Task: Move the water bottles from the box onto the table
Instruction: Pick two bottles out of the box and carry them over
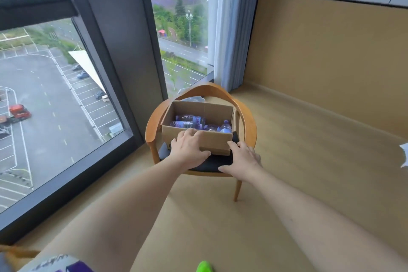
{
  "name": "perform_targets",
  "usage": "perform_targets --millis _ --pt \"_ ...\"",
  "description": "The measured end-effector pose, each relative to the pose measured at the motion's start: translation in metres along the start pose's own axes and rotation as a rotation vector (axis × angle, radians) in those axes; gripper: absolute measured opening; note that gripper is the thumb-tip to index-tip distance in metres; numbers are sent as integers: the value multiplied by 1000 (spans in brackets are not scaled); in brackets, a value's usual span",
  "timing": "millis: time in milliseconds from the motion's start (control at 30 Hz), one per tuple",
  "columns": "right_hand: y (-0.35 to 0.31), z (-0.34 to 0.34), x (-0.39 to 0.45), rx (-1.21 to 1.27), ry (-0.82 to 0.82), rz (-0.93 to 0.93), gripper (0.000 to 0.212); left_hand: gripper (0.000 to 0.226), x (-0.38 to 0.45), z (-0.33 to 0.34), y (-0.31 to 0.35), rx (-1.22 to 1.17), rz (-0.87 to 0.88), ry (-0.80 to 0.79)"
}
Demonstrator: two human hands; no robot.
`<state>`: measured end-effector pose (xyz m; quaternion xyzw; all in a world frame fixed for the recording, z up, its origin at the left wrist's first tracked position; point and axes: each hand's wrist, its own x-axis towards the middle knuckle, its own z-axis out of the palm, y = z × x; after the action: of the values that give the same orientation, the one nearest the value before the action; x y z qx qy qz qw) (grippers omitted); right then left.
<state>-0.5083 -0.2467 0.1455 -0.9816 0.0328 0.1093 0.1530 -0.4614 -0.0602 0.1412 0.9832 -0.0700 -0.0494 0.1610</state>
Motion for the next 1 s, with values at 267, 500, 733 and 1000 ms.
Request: perform_targets --millis 267,500,733,1000 --pt "-10 5 131 16 -113 46 90 75 121 12 -33 -28 -80 -85" --pt "1 31 266 114 -237 88 90 72 234 42 -68 -13 -154 -156" --pt "21 52 387 207 -387 226 88 74 352 65 -81 -9 -201 -242" --pt "42 92 457 317 -528 470 101 76 409 114 -92 18 -200 -461"
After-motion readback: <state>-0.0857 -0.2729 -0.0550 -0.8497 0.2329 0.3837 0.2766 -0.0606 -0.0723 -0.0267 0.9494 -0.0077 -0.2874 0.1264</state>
